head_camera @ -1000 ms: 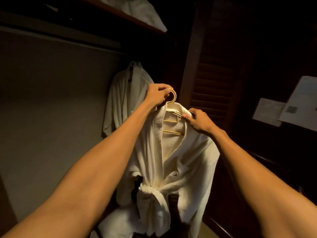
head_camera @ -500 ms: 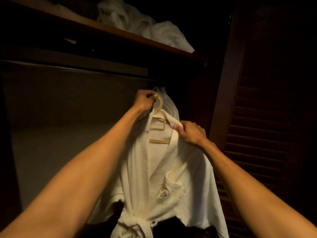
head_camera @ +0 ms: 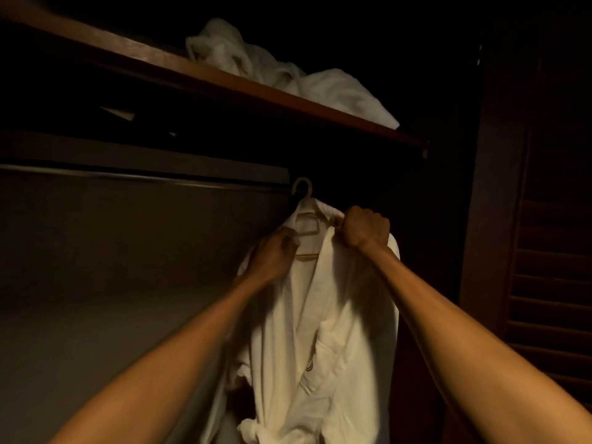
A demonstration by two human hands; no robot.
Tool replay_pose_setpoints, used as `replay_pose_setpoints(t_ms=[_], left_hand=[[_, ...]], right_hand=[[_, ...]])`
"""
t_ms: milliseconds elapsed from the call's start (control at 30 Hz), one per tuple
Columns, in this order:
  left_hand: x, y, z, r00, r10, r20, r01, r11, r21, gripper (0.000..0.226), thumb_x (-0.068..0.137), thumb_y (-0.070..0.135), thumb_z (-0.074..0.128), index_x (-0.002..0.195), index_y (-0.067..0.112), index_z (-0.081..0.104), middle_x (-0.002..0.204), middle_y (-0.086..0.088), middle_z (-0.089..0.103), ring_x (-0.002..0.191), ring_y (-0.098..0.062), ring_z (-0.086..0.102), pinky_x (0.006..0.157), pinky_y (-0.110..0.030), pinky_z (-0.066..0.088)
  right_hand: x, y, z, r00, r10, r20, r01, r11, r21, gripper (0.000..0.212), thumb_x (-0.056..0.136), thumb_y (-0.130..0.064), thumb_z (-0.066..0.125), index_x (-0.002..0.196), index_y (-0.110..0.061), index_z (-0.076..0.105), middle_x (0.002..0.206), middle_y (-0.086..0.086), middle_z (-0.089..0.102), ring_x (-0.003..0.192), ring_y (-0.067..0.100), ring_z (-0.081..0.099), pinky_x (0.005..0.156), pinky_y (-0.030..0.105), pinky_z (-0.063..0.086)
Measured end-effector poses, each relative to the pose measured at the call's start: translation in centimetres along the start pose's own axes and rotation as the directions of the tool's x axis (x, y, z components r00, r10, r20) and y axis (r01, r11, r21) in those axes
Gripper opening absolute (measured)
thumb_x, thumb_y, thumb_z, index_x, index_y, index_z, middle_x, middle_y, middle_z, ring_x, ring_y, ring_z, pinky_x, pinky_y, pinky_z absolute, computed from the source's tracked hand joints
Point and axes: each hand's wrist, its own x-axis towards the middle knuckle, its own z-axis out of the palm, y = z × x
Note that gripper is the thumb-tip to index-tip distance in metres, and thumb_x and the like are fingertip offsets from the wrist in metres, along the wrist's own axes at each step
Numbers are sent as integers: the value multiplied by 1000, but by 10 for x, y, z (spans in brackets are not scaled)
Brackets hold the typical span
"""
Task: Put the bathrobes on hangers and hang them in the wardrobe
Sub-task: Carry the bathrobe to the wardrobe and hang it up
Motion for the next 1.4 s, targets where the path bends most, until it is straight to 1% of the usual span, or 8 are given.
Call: replay_pose_setpoints(t_ms=[267,467,733,900,1000,1167,1267,1400], left_hand=[[39,-4,29,988,13,152,7,991,-133,42,100,20,54,142,13,51,133,-7,60,123,-20,57,95,-20,43],[49,-9,51,977,-55,206,89,983,-159,53,96,31,55,147,20,46,142,-4,55,129,-22,54,108,-40,44],[58,-20,50,966,-154,206,171,983,-68,46,101,24,53,146,17,47,150,-7,46,139,-25,41,114,-30,32],[48,-30,41,958,-195,211,200,980,-3,45,96,24,59,140,21,54,143,-5,54,133,-24,48,110,-32,38],[37,-29,39,954,-209,213,206,978,38,53,83,45,54,133,27,60,127,0,62,117,-19,57,99,-29,44],[17,-29,40,952,-217,217,235,970,-58,43,82,42,57,123,28,61,115,0,64,112,-22,60,95,-34,46],[7,-26,40,957,-240,162,257,962,-92,37,92,35,54,125,20,64,121,-8,67,115,-29,62,99,-39,49],[-14,-2,36,966,-251,56,257,950,-178,26,94,30,46,105,17,66,104,-8,66,101,-24,63,86,-35,49]], right_hand=[[30,2,21,991,123,-53,-122,992,23,30,93,-33,53,109,-10,64,115,14,66,107,33,61,86,37,44],[40,8,29,985,157,-75,-154,987,52,32,96,-30,50,113,-7,62,119,16,64,110,33,59,90,37,43],[47,-11,47,998,62,5,-62,994,91,34,99,-32,45,121,-9,59,125,16,61,115,34,57,93,36,42],[40,-10,58,994,28,106,-43,990,136,42,99,-40,46,130,-12,54,132,15,57,122,33,52,97,37,40],[44,-7,51,972,-44,232,3,985,174,53,98,-44,48,142,-15,41,143,14,48,129,32,47,101,38,39],[50,-4,32,908,-148,392,38,961,275,53,101,-27,47,147,-4,34,149,16,39,134,31,42,103,32,37],[39,3,29,920,-170,353,34,932,360,52,101,-23,47,146,-2,34,147,18,42,132,32,44,101,32,39],[15,26,48,958,-135,253,-16,856,517,50,99,-32,50,140,-2,46,139,21,51,127,36,49,97,33,42]])
